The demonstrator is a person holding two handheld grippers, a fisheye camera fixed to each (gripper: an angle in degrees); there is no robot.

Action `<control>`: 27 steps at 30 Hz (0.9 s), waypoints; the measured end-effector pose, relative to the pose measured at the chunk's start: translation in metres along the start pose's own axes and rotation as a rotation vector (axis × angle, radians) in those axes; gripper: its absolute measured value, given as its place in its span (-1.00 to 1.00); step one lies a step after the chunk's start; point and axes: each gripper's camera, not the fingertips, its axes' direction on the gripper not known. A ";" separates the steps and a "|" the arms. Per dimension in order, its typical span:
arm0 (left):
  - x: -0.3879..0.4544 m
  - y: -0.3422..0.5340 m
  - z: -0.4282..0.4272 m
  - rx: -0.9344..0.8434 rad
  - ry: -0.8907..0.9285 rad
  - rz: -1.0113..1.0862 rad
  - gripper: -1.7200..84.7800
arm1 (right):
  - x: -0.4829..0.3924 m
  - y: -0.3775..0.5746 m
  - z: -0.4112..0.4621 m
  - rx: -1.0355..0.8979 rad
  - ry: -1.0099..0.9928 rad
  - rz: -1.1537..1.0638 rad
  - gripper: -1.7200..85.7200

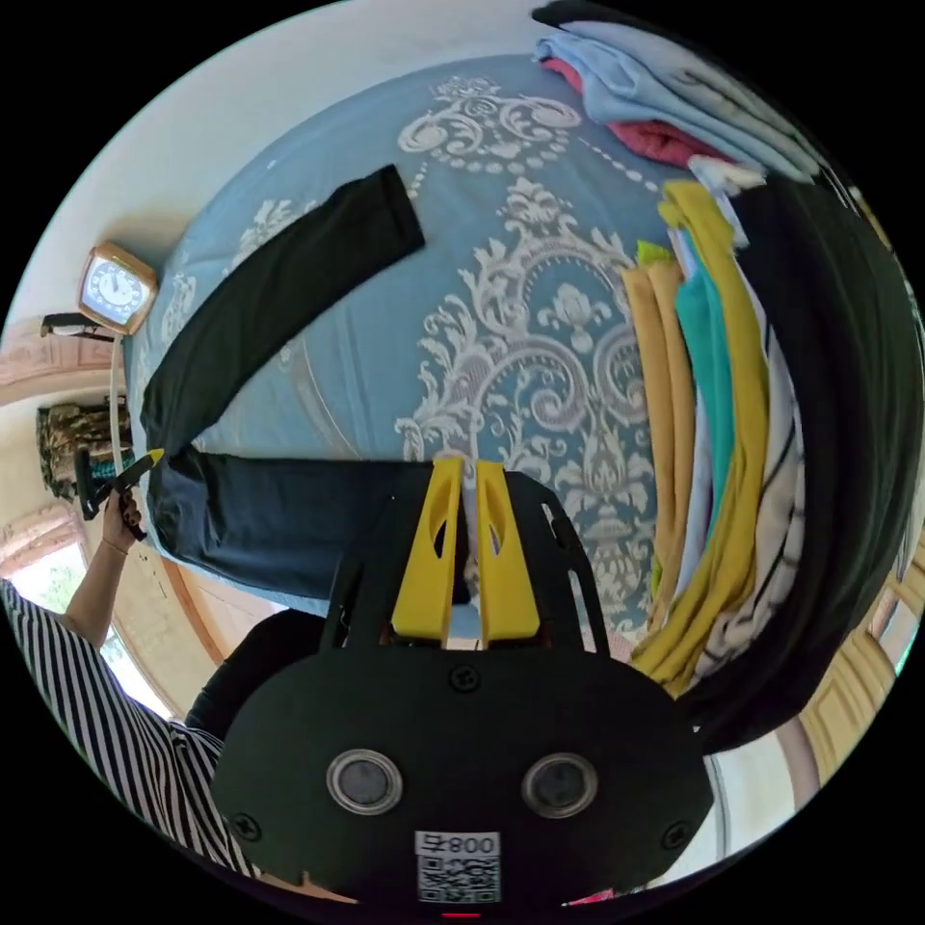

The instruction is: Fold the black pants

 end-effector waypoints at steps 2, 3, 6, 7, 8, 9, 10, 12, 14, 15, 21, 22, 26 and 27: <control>-0.012 -0.021 -0.004 0.029 -0.042 0.002 -0.90 | -0.007 -0.017 -0.006 0.020 -0.021 -0.077 -0.87; -0.020 -0.037 -0.005 0.034 -0.063 0.005 -0.89 | -0.013 -0.028 -0.008 0.026 -0.038 -0.134 -0.86; -0.028 -0.074 0.000 0.024 -0.143 0.047 -0.87 | -0.033 -0.052 -0.011 0.036 -0.038 -0.271 -0.83; -0.029 -0.082 0.002 0.013 -0.162 0.064 -0.87 | -0.036 -0.057 -0.012 0.040 -0.045 -0.300 -0.83; -0.029 -0.097 0.009 -0.015 -0.208 0.091 -0.86 | -0.043 -0.067 -0.013 0.040 -0.081 -0.357 -0.82; -0.030 -0.112 0.016 -0.036 -0.239 0.114 -0.85 | -0.050 -0.078 -0.014 0.026 -0.116 -0.405 -0.82; -0.031 -0.121 0.019 -0.045 -0.246 0.125 -0.84 | -0.053 -0.083 -0.015 0.024 -0.126 -0.429 -0.82; -0.035 -0.154 0.030 -0.053 -0.282 0.146 -0.83 | -0.065 -0.100 -0.020 0.037 -0.115 -0.507 -0.81; -0.040 -0.180 0.037 -0.057 -0.313 0.158 -0.82 | -0.071 -0.112 -0.023 0.036 -0.106 -0.549 -0.80; -0.043 -0.197 0.042 -0.064 -0.335 0.167 -0.81 | -0.073 -0.120 -0.024 0.035 -0.109 -0.568 -0.80; -0.051 -0.285 0.073 -0.143 -0.463 0.245 -0.78 | -0.082 -0.138 -0.026 0.020 -0.125 -0.641 -0.81; -0.051 -0.293 0.076 -0.149 -0.465 0.251 -0.78 | -0.082 -0.137 -0.026 0.019 -0.127 -0.642 -0.81; -0.058 -0.353 0.102 -0.222 -0.502 0.298 -0.74 | -0.075 -0.134 -0.020 -0.008 -0.150 -0.630 -0.81; -0.062 -0.370 0.111 -0.255 -0.533 0.314 -0.74 | -0.072 -0.133 -0.019 -0.015 -0.158 -0.623 -0.81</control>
